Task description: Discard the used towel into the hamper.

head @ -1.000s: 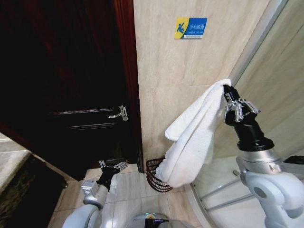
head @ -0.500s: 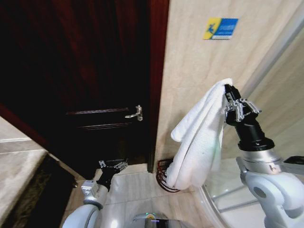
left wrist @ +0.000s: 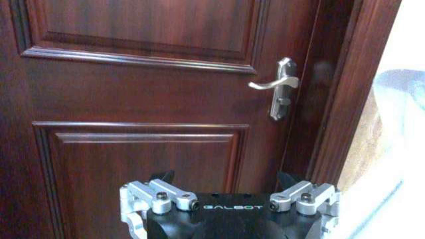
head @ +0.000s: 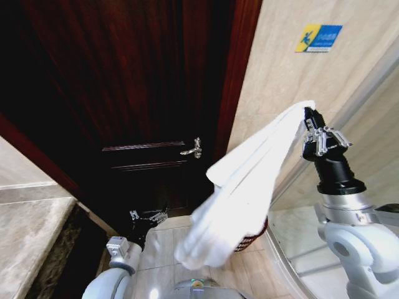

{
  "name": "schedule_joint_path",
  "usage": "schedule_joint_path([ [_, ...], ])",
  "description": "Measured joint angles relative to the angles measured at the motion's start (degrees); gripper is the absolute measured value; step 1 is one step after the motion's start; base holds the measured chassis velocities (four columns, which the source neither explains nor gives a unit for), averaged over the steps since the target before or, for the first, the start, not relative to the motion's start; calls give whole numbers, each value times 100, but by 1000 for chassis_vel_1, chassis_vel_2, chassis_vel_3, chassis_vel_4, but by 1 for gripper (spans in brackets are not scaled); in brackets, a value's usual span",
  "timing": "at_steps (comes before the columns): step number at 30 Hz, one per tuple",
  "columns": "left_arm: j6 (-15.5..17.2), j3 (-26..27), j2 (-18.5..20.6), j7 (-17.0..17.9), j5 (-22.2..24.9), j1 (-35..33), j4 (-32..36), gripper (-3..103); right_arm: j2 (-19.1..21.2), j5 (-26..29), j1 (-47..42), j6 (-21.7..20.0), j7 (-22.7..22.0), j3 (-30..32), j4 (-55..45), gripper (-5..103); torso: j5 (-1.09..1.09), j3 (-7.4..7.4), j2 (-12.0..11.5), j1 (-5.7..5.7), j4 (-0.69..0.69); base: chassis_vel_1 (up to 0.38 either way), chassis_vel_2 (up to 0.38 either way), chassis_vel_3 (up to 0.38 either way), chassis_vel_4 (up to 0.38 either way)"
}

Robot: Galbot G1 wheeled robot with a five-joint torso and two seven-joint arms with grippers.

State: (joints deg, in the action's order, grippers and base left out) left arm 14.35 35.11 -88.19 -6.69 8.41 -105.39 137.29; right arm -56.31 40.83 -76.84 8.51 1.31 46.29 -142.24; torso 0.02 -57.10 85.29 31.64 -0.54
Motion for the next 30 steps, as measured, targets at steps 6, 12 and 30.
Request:
schedule_joint_path([
  [6,0,1,2,0,0,0,0,100,15,8,87,1,24,-51,98,0,-4,0,0,1,0,0,0,0,0],
  [12,0,1,2,0,0,0,0,100,163,130,311,88,129,-114,318,0,-1,0,0,1,0,0,0,0,0],
  [30,0,1,2,0,0,0,0,100,424,384,1445,346,565,-232,1957,0,0,-1,0,1,0,0,0,0,0],
])
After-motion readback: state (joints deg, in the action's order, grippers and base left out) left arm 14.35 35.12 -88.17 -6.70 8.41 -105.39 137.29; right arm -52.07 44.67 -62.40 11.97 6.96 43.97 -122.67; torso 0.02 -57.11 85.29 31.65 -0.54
